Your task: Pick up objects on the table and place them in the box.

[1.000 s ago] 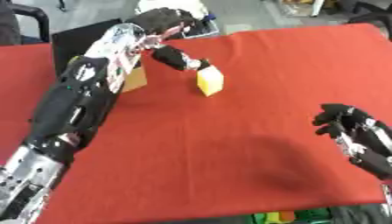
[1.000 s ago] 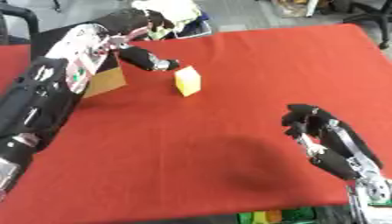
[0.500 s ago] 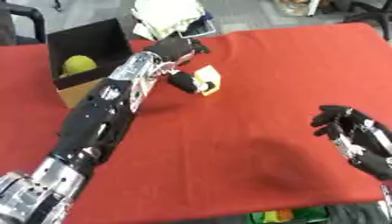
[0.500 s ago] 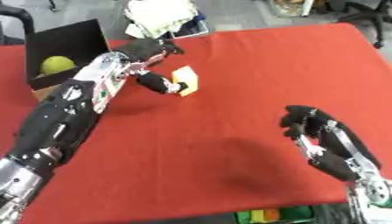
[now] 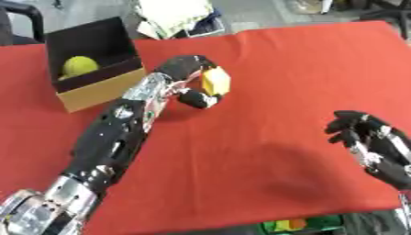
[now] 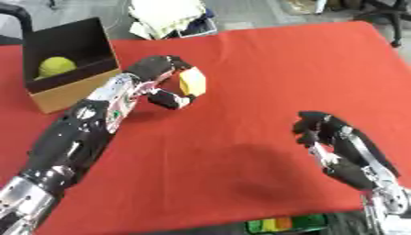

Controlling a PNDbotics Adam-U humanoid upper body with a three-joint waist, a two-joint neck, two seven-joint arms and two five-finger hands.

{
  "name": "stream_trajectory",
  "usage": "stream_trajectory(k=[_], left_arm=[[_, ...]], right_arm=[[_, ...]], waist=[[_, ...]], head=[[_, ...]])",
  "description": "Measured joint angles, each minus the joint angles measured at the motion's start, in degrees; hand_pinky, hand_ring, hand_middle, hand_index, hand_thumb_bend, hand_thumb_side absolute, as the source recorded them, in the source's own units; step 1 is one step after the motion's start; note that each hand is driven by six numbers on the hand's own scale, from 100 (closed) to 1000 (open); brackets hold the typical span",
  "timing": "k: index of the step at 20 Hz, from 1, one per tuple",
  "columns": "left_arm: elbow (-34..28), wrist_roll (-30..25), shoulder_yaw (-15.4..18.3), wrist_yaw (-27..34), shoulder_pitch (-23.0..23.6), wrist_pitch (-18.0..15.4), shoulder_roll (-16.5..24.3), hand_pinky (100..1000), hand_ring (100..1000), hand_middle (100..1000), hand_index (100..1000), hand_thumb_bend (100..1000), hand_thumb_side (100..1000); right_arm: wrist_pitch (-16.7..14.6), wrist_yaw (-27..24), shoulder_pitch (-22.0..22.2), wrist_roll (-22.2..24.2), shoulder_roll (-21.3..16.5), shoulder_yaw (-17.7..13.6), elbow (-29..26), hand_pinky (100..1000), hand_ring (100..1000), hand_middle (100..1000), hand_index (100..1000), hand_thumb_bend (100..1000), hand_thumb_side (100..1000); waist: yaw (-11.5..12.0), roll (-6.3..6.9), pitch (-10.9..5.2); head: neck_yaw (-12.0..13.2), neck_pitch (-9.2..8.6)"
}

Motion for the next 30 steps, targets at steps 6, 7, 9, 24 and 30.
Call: stream_trajectory(k=[6,7,9,24,30], left_arm=[[1.94,5.26,1.70,-0.38,0.57,2.78,-0.95,704,709,737,881,187,559],[2.27,6.05,2.02,-0.31,0.61,3.18,-1.03,703,706,735,878,184,567],[2.86,7.45,2.58,-0.02,0.64,3.82,-1.06,703,705,733,875,176,578],[3.98,0.84,3.37,4.01,-0.26,0.89,-0.57,678,598,625,797,100,644],[3.22,-3.37,3.33,4.24,-0.38,-0.52,-0.24,611,465,457,656,100,471]], right_arm=[[-0.18,0.00,-0.37,0.22,0.05,0.03,0.00,635,713,657,833,100,470],[-0.18,0.00,-0.37,0.24,0.06,0.04,0.00,635,713,657,833,100,470],[-0.23,0.00,-0.38,0.28,0.07,0.04,0.00,635,713,657,833,100,470],[-0.24,0.00,-0.53,0.61,0.50,0.06,0.00,635,714,657,833,100,470],[-0.17,0.00,-0.61,0.68,0.50,0.05,0.00,635,714,657,834,100,470]], waist=[[-0.80,-0.04,0.40],[-0.97,-0.08,0.46],[-1.36,-0.17,0.54],[-2.01,0.10,0.69],[-2.01,0.10,0.41]], head=[[0.24,0.00],[0.30,0.00],[0.44,0.00],[0.51,0.00],[0.49,0.00]])
